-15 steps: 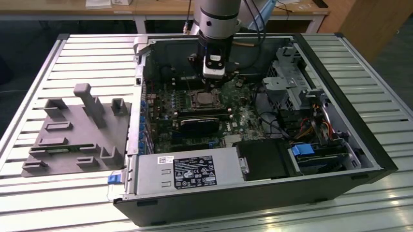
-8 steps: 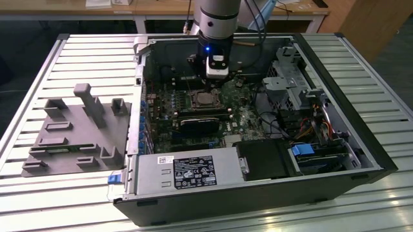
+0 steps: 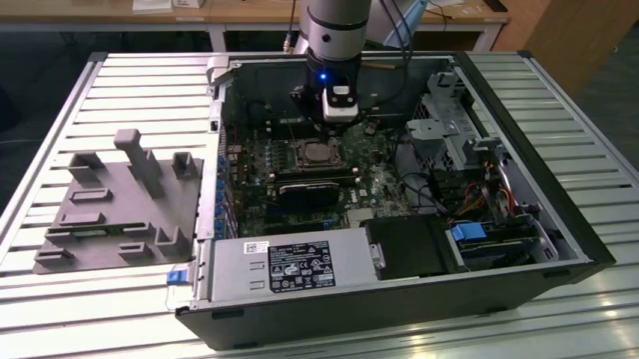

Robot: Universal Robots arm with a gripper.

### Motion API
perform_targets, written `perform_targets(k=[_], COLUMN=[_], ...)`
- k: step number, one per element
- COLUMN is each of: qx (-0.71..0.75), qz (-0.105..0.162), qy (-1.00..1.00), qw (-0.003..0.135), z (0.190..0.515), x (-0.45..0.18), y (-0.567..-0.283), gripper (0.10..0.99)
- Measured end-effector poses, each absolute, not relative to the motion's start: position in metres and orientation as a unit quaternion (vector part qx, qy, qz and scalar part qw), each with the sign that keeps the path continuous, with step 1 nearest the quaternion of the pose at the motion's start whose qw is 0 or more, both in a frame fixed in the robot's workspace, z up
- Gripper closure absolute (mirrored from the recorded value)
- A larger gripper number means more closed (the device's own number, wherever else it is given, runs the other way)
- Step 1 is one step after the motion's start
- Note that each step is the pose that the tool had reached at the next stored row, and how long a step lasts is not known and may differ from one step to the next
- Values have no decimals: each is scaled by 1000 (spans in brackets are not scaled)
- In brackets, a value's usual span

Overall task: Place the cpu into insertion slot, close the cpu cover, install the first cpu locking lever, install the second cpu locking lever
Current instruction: 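Close the cpu cover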

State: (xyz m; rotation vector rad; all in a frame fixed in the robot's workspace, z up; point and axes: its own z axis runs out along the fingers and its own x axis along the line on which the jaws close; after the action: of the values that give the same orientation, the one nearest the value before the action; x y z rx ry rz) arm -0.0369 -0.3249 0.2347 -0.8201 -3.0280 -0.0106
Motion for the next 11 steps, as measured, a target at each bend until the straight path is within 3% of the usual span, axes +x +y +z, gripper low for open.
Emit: perform_targets(k=[11], qx=[-198], qz=[-11], qy=[-980], qw=[2], z=[234], x=[-37], y=[-325], gripper=[980])
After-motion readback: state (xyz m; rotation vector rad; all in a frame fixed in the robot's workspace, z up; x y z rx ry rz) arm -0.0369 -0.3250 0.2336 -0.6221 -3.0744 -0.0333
